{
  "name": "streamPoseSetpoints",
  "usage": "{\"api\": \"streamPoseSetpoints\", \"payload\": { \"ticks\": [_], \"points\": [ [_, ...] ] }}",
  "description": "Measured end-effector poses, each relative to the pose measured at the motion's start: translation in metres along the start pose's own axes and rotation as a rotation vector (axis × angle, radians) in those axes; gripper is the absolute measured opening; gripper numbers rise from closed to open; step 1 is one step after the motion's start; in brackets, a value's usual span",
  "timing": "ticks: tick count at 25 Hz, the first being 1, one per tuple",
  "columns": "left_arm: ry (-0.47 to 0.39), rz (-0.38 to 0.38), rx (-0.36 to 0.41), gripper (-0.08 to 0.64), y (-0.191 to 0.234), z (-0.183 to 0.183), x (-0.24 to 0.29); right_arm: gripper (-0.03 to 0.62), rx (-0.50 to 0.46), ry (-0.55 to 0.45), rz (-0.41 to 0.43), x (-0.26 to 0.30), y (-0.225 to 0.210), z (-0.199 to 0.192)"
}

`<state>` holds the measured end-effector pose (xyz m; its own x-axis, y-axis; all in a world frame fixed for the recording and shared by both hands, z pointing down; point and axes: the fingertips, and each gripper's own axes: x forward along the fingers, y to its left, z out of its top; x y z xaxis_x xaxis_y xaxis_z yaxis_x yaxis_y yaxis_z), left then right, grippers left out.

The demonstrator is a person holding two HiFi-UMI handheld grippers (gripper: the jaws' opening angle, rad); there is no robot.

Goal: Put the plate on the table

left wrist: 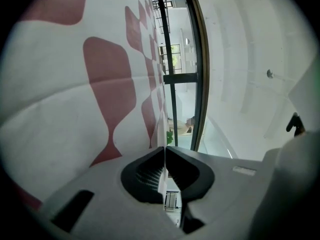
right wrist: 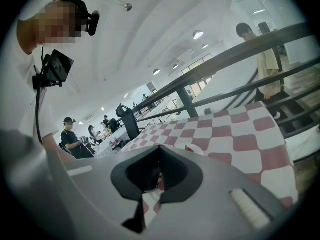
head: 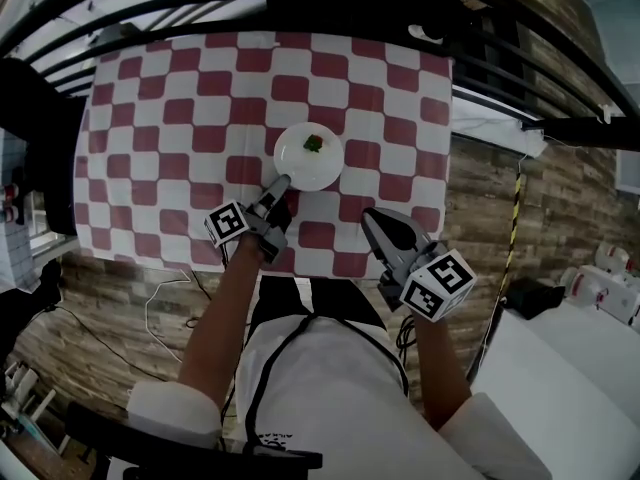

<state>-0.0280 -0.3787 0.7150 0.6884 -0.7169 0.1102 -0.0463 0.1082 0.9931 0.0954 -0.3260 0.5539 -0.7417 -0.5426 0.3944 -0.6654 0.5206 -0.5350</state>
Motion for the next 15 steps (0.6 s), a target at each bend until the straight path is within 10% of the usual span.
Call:
{"api": "streamPoseSetpoints", "payload": {
  "ticks": [15],
  "points": [
    [-0.009, 0.216, 0.002, 0.015, 0.029, 0.003, -0.004, 0.007, 0.016, -0.029, 0.001, -0.007, -0.003, 0.005]
  ]
}}
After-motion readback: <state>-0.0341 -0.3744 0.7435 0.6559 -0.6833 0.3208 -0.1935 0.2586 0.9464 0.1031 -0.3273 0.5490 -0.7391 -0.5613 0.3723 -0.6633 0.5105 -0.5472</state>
